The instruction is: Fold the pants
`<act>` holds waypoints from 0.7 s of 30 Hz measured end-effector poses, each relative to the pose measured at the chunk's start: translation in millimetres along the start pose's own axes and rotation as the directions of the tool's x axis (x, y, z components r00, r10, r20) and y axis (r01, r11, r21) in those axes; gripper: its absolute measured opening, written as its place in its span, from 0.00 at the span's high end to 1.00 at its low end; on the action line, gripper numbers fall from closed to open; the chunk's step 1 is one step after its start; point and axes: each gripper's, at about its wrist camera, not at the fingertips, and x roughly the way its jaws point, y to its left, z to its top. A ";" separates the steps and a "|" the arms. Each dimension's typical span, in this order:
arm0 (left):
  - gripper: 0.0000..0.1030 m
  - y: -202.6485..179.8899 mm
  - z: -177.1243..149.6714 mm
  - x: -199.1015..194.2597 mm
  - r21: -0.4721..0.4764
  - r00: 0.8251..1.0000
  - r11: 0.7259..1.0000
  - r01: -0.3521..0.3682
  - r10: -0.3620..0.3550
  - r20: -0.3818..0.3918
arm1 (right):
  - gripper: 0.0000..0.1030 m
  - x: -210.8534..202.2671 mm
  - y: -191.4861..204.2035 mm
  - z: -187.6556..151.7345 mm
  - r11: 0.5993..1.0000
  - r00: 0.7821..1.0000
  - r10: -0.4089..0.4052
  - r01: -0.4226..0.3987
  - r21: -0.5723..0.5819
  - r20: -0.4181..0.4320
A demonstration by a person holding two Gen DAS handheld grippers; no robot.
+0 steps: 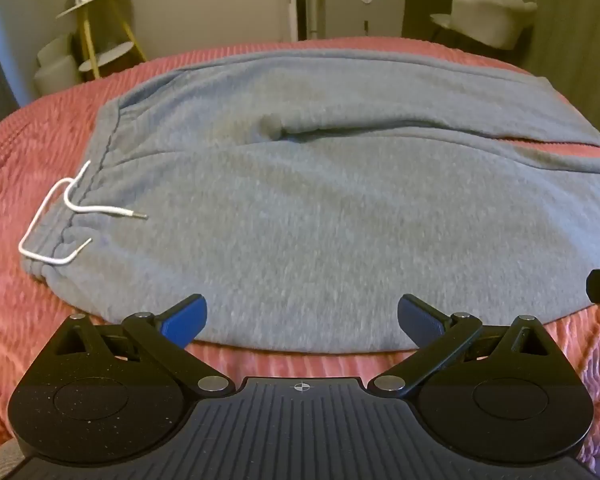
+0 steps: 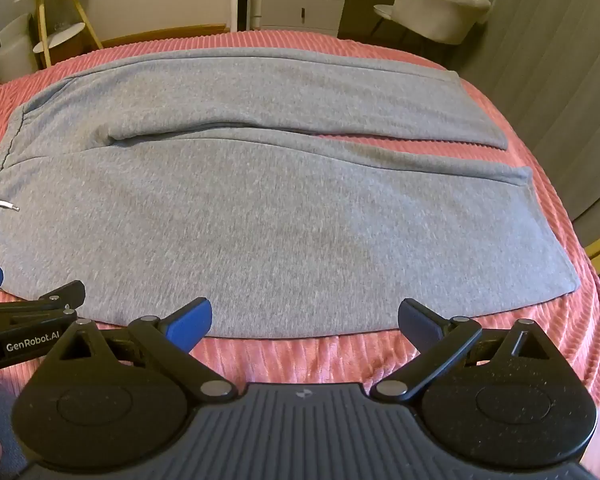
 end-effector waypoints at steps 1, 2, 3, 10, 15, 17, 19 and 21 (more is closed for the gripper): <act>0.00 0.1 0.0 0.0 -0.002 1.000 1.000 0.002 -0.002 0.000 | 0.03 0.0 -0.2 0.0 1.000 1.000 0.001 -0.001 0.001 0.000; 0.00 0.1 0.0 -0.1 -0.002 1.000 1.000 0.003 -0.003 0.000 | 0.03 -0.1 -0.3 0.0 1.000 1.000 0.000 0.000 0.001 0.001; 0.00 0.1 0.1 -0.1 -0.002 1.000 1.000 0.004 -0.004 -0.001 | 0.03 -0.1 -0.3 0.0 1.000 1.000 -0.001 0.001 0.000 0.000; 0.00 -1.7 -4.3 0.0 0.001 1.000 1.000 0.003 -0.003 0.000 | 0.03 -0.2 -1.2 0.1 1.000 1.000 0.003 -0.003 0.001 -0.002; 0.00 -1.1 -8.9 3.3 0.003 1.000 1.000 0.003 -0.003 0.002 | 0.03 -0.3 -1.9 0.3 1.000 1.000 0.003 -0.003 0.002 -0.002; 0.00 0.8 -3.8 3.8 -0.005 1.000 1.000 0.005 -0.006 -0.008 | 0.03 -0.3 -2.1 0.3 1.000 1.000 0.003 -0.003 0.001 -0.002; 0.00 1.0 -4.0 3.9 -0.005 1.000 1.000 0.006 -0.006 -0.008 | 0.03 -0.3 -2.2 0.4 1.000 1.000 0.003 -0.003 0.001 -0.002; 0.00 0.8 -3.9 4.0 -0.005 1.000 1.000 0.006 -0.006 -0.009 | 0.03 -0.3 -2.5 0.4 1.000 1.000 0.002 -0.002 0.000 -0.003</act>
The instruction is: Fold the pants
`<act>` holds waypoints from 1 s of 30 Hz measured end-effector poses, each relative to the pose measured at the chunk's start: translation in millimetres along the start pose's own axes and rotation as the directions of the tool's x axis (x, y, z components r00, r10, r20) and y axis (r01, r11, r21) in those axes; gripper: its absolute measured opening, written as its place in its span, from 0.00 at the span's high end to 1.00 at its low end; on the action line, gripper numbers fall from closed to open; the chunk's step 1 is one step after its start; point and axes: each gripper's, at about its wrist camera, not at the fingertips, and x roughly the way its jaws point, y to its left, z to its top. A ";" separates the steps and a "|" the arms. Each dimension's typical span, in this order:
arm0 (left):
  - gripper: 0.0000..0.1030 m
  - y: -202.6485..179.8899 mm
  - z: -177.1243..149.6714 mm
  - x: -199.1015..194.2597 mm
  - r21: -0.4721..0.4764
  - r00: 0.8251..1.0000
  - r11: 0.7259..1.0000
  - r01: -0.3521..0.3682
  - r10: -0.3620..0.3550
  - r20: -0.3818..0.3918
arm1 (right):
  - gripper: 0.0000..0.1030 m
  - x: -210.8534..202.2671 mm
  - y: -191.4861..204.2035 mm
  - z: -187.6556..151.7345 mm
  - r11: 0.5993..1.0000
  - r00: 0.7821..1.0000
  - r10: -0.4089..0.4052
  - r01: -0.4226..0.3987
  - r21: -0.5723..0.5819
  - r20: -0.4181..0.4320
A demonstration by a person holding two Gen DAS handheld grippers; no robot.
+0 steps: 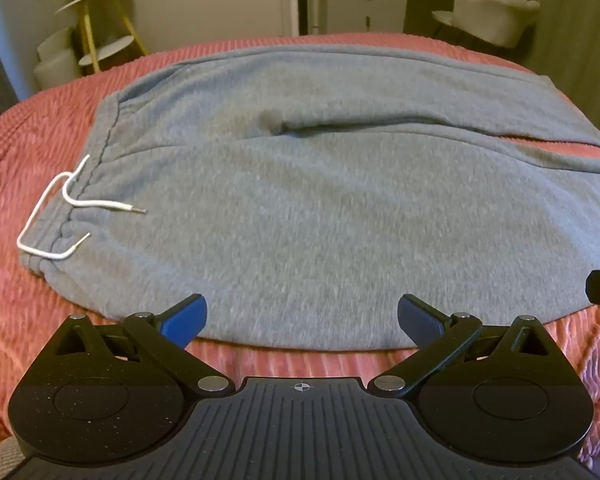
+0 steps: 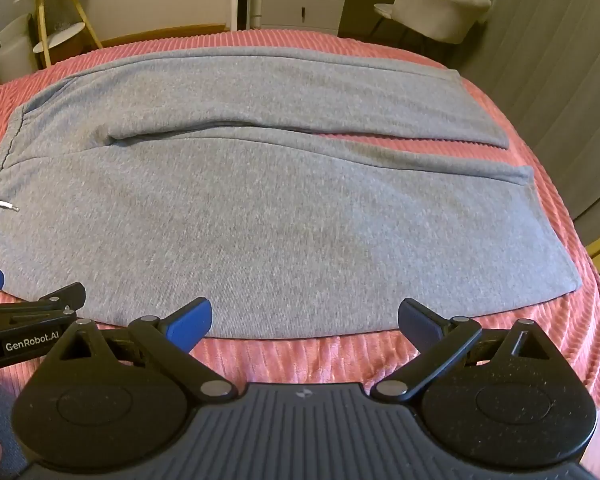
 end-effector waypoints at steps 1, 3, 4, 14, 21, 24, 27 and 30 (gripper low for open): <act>0.00 0.2 0.2 -0.1 -0.001 1.000 1.000 0.001 -0.001 -0.001 | 0.03 0.6 -0.3 -0.2 1.000 1.000 -0.001 0.001 -0.001 0.000; 0.00 0.2 -0.2 -0.1 -0.001 1.000 1.000 0.001 -0.001 -0.001 | 0.03 1.6 0.5 0.6 1.000 1.000 0.000 0.000 0.001 0.001; 0.00 0.2 0.0 -0.1 -0.001 1.000 1.000 0.001 -0.001 -0.002 | 0.03 1.7 0.5 0.7 1.000 1.000 -0.001 0.001 0.001 0.000; 0.00 1.3 -1.9 0.8 -0.005 1.000 1.000 0.003 -0.004 -0.005 | 0.03 2.2 1.7 -0.4 1.000 1.000 -0.002 0.002 0.004 0.000; 0.00 1.5 -3.0 0.9 -0.005 1.000 1.000 0.004 -0.004 -0.008 | 0.03 3.2 0.8 -0.5 1.000 1.000 -0.001 0.001 0.003 -0.001; 0.00 1.8 -3.4 0.8 -0.006 1.000 1.000 0.004 -0.004 -0.009 | 0.03 3.5 0.9 -0.4 1.000 1.000 -0.002 0.002 0.003 -0.001; 0.00 2.2 -3.9 1.3 -0.007 1.000 1.000 0.005 -0.005 -0.011 | 0.03 3.8 0.9 -0.5 1.000 1.000 -0.003 0.003 0.005 -0.002; 0.00 2.2 -3.5 1.4 -0.007 1.000 1.000 0.006 -0.006 -0.013 | 0.03 4.0 1.5 -0.6 1.000 1.000 -0.003 0.003 0.004 -0.002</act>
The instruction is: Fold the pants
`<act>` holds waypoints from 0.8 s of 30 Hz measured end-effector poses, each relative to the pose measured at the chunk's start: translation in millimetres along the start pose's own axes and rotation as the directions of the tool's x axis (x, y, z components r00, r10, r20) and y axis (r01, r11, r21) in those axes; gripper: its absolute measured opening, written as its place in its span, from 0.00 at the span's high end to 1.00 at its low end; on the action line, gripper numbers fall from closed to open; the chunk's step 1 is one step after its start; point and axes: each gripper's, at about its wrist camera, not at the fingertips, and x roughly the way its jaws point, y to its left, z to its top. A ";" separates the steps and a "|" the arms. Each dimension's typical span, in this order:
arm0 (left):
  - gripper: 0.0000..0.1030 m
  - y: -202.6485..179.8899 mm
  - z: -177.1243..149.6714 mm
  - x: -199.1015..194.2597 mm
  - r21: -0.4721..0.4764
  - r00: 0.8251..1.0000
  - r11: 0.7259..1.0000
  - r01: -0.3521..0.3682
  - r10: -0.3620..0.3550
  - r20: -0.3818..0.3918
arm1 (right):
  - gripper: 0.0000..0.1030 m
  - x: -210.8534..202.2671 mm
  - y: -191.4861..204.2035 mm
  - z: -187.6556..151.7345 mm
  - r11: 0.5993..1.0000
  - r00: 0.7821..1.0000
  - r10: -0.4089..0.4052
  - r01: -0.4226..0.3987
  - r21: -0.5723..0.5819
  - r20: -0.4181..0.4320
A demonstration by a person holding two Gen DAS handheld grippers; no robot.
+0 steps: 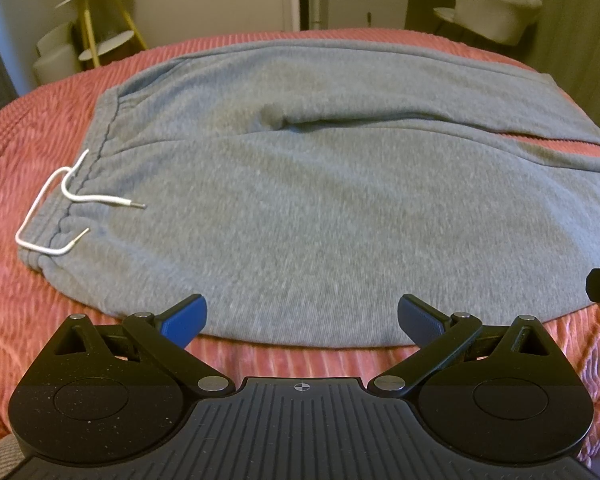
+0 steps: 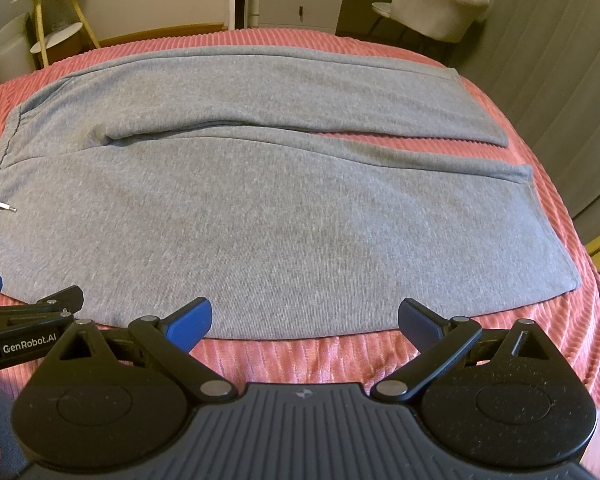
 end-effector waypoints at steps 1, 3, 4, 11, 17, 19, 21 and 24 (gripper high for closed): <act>0.00 0.1 0.3 0.7 0.000 1.000 1.000 0.000 0.000 -0.001 | 0.03 0.1 0.1 -0.3 1.000 1.000 0.000 0.000 -0.002 0.000; 0.00 0.0 -0.2 0.5 0.000 1.000 1.000 -0.001 0.001 -0.002 | 0.03 0.0 0.5 0.0 1.000 1.000 -0.002 0.002 -0.003 0.000; 0.00 0.1 0.1 0.5 0.000 1.000 1.000 0.000 0.000 -0.003 | 0.03 0.1 0.5 0.2 1.000 1.000 -0.002 0.002 -0.003 0.000; 0.00 0.1 1.0 0.7 -0.001 1.000 1.000 0.002 -0.002 -0.008 | 0.03 0.4 0.1 0.1 1.000 1.000 -0.002 0.002 -0.003 -0.002; 0.00 0.4 0.6 1.0 -0.002 1.000 1.000 0.003 -0.003 -0.011 | 0.03 1.4 0.3 -0.1 1.000 1.000 -0.002 0.002 -0.003 -0.002; 0.00 0.2 1.1 1.4 -0.002 1.000 1.000 0.003 -0.003 -0.013 | 0.03 1.7 0.5 -0.4 1.000 1.000 -0.003 0.003 -0.003 -0.004; 0.00 0.1 1.2 1.7 -0.002 1.000 1.000 0.004 -0.004 -0.016 | 0.03 2.7 0.6 -0.6 1.000 1.000 -0.003 0.003 -0.004 -0.004; 0.00 0.0 1.2 2.0 -0.002 1.000 1.000 0.004 -0.004 -0.017 | 0.03 3.3 0.8 -0.9 1.000 1.000 -0.004 0.004 -0.005 -0.004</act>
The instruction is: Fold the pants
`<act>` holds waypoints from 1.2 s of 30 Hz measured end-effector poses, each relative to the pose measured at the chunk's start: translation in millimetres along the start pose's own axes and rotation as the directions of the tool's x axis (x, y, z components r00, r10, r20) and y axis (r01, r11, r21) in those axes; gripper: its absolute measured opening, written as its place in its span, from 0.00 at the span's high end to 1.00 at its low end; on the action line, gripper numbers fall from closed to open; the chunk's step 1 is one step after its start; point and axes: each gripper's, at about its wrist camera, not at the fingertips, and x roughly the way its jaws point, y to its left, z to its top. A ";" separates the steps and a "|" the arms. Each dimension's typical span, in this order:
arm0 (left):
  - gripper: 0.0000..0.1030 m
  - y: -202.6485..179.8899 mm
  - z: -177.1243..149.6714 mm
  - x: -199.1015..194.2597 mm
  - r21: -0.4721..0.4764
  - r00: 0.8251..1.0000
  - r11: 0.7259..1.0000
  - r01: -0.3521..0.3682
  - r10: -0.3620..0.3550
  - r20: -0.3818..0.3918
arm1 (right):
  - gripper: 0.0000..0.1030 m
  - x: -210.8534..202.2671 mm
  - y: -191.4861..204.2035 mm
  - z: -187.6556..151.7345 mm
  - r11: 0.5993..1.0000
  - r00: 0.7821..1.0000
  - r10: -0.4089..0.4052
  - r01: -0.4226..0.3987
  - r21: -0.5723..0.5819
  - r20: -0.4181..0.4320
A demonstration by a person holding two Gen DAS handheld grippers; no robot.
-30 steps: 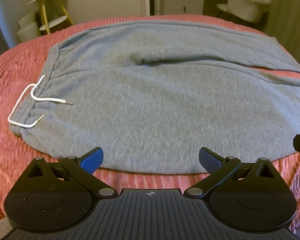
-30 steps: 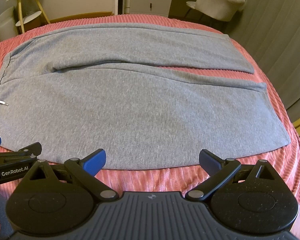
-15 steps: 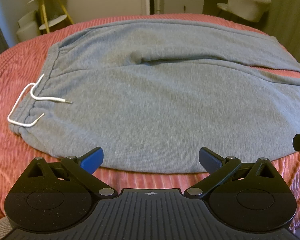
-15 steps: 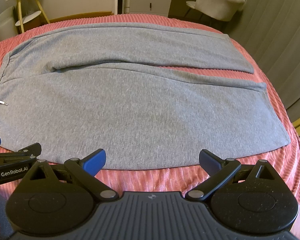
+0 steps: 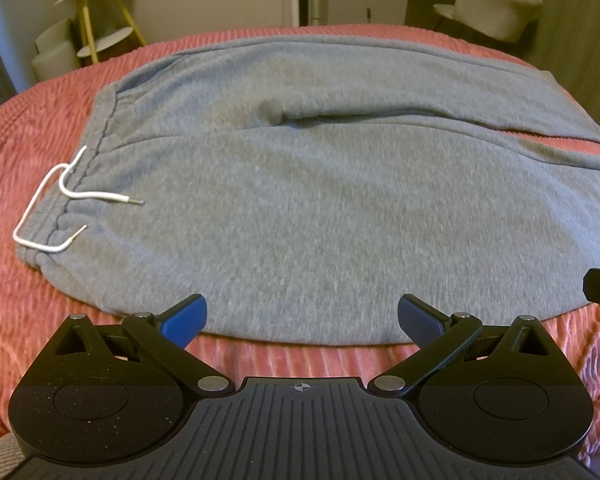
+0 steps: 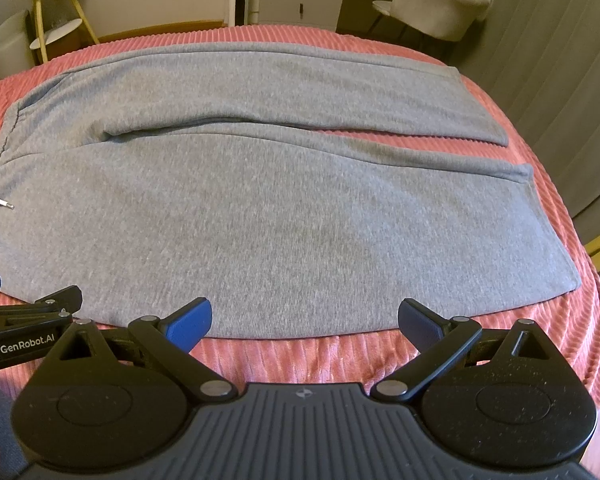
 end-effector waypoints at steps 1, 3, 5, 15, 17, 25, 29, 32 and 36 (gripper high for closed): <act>0.00 0.0 0.5 0.2 0.001 1.000 1.000 0.000 0.000 -0.001 | 0.03 0.1 -0.1 -0.2 1.000 1.000 0.000 0.000 0.000 -0.001; 0.00 -0.1 0.5 0.4 0.000 1.000 1.000 0.000 0.000 -0.003 | 0.03 0.5 0.2 -0.4 1.000 1.000 0.000 0.000 -0.001 -0.002; 0.00 -0.1 0.8 0.5 0.000 1.000 1.000 0.002 -0.002 -0.004 | 0.03 1.3 0.5 0.2 1.000 1.000 -0.001 0.001 -0.001 -0.004; 0.00 0.3 2.2 1.6 -0.002 1.000 1.000 0.003 -0.003 -0.013 | 0.03 2.2 0.6 -0.4 1.000 1.000 -0.003 0.003 -0.001 -0.005; 0.00 0.0 2.1 1.6 -0.002 1.000 1.000 0.004 -0.004 -0.014 | 0.03 2.3 1.0 -0.1 1.000 1.000 -0.002 0.002 -0.002 -0.005; 0.00 -0.3 2.5 1.9 -0.003 1.000 1.000 0.004 -0.004 -0.015 | 0.03 2.5 1.1 0.1 1.000 1.000 -0.003 0.003 -0.004 -0.006; 0.00 -0.3 2.5 2.0 -0.003 1.000 1.000 0.004 -0.004 -0.015 | 0.03 4.0 0.7 -0.4 1.000 1.000 -0.005 0.005 -0.003 -0.006; 0.00 -0.3 2.5 2.0 -0.003 1.000 1.000 0.004 -0.004 -0.015 | 0.03 4.7 0.6 -0.4 1.000 1.000 -0.005 0.005 -0.003 -0.007; 0.00 -0.9 1.6 2.9 -0.003 1.000 1.000 0.005 -0.005 -0.018 | 0.03 4.1 1.1 0.2 1.000 1.000 -0.005 0.005 -0.004 -0.007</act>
